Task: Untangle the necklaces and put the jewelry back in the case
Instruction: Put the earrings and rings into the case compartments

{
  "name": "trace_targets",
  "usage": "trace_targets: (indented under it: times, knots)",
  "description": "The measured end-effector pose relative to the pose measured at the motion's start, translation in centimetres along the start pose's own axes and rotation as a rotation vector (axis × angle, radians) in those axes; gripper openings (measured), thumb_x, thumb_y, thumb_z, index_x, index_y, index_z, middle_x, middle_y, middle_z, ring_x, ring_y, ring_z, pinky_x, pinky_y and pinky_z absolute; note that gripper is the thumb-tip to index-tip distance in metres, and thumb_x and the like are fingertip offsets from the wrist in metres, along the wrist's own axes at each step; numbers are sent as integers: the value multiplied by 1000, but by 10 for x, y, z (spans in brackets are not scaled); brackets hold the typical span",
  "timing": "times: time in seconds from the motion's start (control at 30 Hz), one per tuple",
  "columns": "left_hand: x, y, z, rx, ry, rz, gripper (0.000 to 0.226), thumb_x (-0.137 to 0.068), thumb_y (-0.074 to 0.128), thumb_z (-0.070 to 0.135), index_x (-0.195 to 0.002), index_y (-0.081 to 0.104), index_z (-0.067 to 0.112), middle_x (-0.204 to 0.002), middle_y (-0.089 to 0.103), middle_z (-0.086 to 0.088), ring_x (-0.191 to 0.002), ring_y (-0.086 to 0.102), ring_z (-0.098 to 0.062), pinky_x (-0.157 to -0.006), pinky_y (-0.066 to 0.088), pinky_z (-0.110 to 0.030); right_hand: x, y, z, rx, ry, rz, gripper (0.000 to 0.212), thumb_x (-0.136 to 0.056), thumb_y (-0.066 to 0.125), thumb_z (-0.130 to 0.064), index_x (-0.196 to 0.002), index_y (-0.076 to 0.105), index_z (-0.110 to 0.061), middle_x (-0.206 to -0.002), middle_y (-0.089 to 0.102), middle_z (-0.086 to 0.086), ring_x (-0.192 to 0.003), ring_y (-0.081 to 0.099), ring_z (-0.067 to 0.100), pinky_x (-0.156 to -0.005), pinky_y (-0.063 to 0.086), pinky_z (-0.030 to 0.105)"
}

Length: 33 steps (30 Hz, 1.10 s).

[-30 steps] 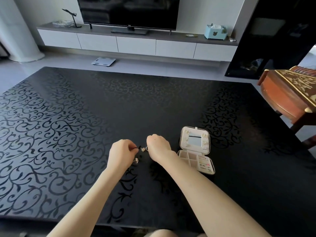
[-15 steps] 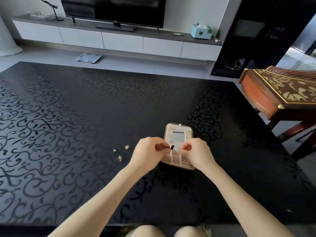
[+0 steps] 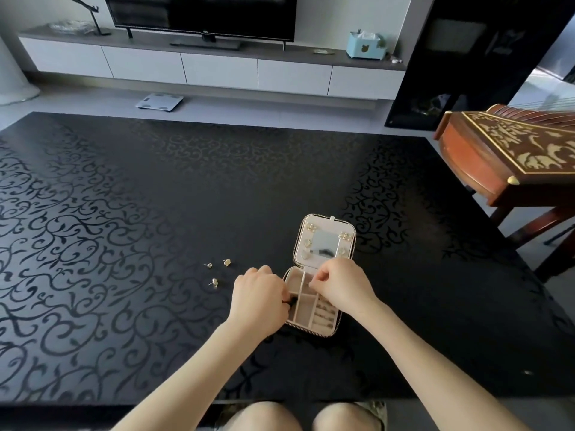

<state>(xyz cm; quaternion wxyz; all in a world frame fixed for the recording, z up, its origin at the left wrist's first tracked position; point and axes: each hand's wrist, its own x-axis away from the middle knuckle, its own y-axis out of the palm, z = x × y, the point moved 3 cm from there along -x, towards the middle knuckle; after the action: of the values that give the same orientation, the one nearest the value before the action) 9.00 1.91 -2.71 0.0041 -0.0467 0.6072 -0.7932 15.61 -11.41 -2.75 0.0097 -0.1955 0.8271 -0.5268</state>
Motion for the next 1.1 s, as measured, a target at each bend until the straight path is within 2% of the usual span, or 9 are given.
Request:
trace_targets:
  times: [0.1,0.27,0.37,0.53,0.63,0.73,0.83,0.97,1.1]
  knots:
    - [2,4,-3,60,20,-76,25,-88,52,25,-104,70,29,-106,52,-1,-97,51,-22,-84,42,-28,-1,3,-2,60,-23,-31,19,-85,60,-21,-71,69,-14,-91,71,-1,-97,64,19,-76,53,33]
    - [4,2,-12,321,89,-85,17,-84,60,20,-92,75,17,-90,53,0,-73,47,-3,-68,37,-18,1,-7,-5,38,-24,-63,21,-85,54,-14,-71,69,-9,-77,70,6,-73,66,25,-65,52,33]
    - [6,2,-17,422,116,-95,15,-82,63,19,-81,74,8,-84,63,-8,-73,48,3,-66,41,-19,-2,-13,-19,-5,-91,37,21,-85,53,-16,-79,68,-2,-84,71,11,-79,65,30,-69,54,38]
    - [10,-2,-27,568,76,-161,11,-83,67,20,-88,77,20,-60,58,17,-58,53,8,-59,38,-7,-18,4,-70,-176,-296,-80,14,-86,60,-20,-92,73,-18,-94,69,-8,-87,60,10,-82,50,32]
    - [13,3,-35,647,-17,-211,11,-86,63,17,-89,73,19,-47,58,15,-40,52,1,-50,37,-6,-39,27,-82,-127,-327,-106,20,-87,62,-25,-105,70,-26,-93,63,-8,-88,55,10,-80,46,28]
    - [15,9,-39,719,-70,-220,12,-87,60,14,-86,71,18,-53,64,6,-44,59,-7,-57,47,-13,-56,45,-95,-74,-388,-98,24,-87,61,-25,-110,68,-28,-97,62,-4,-96,50,15,-79,37,26]
    - [17,12,-40,743,-102,-209,13,-87,59,15,-86,71,20,-57,67,3,-47,63,-8,-66,49,-13,-65,54,-102,-22,-415,-98,21,-87,61,-24,-105,70,-27,-88,54,-6,-97,48,17,-76,34,26]
    - [19,13,-40,784,-134,-188,14,-86,59,15,-87,73,19,-63,70,0,-53,67,-11,-67,51,-13,-71,61,-105,53,-444,-92,11,-87,60,-24,-90,70,-22,-87,48,-5,-96,52,20,-71,33,28]
    - [21,14,-40,811,-171,-185,15,-86,59,14,-87,73,20,-61,67,5,-55,69,-15,-68,53,-15,-72,61,-99,12,-422,-86,10,-87,59,-24,-93,67,-22,-89,50,-6,-93,52,19,-70,33,27]
